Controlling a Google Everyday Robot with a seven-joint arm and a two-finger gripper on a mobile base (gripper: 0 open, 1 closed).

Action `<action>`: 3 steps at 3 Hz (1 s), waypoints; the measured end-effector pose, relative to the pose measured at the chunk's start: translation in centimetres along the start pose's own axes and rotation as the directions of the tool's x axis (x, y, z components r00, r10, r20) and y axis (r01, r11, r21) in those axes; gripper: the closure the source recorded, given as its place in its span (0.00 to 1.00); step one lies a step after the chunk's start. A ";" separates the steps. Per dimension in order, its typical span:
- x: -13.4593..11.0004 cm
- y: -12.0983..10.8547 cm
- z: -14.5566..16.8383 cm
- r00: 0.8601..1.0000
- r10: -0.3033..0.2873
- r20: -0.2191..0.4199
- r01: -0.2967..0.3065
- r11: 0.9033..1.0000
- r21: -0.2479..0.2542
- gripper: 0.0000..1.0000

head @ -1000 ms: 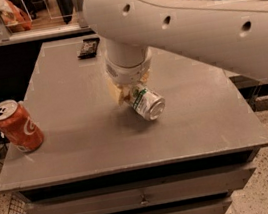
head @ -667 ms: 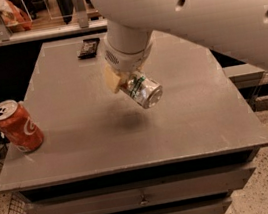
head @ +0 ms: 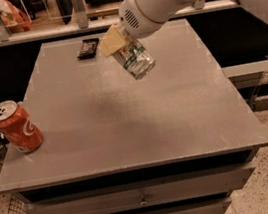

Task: Place 7up can upright

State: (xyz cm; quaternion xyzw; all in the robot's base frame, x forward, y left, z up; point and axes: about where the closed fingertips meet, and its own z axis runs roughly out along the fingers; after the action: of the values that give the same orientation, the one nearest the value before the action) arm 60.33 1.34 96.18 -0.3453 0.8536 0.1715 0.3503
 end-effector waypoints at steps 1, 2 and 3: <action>-1.0 -1.0 -1.6 0.983 0.035 0.180 -0.010 0.991 -0.135 1.00; 0.1 -1.5 -2.9 0.951 0.046 0.305 0.023 0.975 -0.220 1.00; 3.3 -2.6 -4.1 0.918 -0.006 0.396 0.101 0.970 -0.220 1.00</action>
Offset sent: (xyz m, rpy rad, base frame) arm -0.0276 -0.0784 0.0033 0.3434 -0.4463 0.3884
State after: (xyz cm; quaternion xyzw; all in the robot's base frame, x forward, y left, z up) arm 58.51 -4.23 96.52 -0.3664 0.7298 0.3277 0.4751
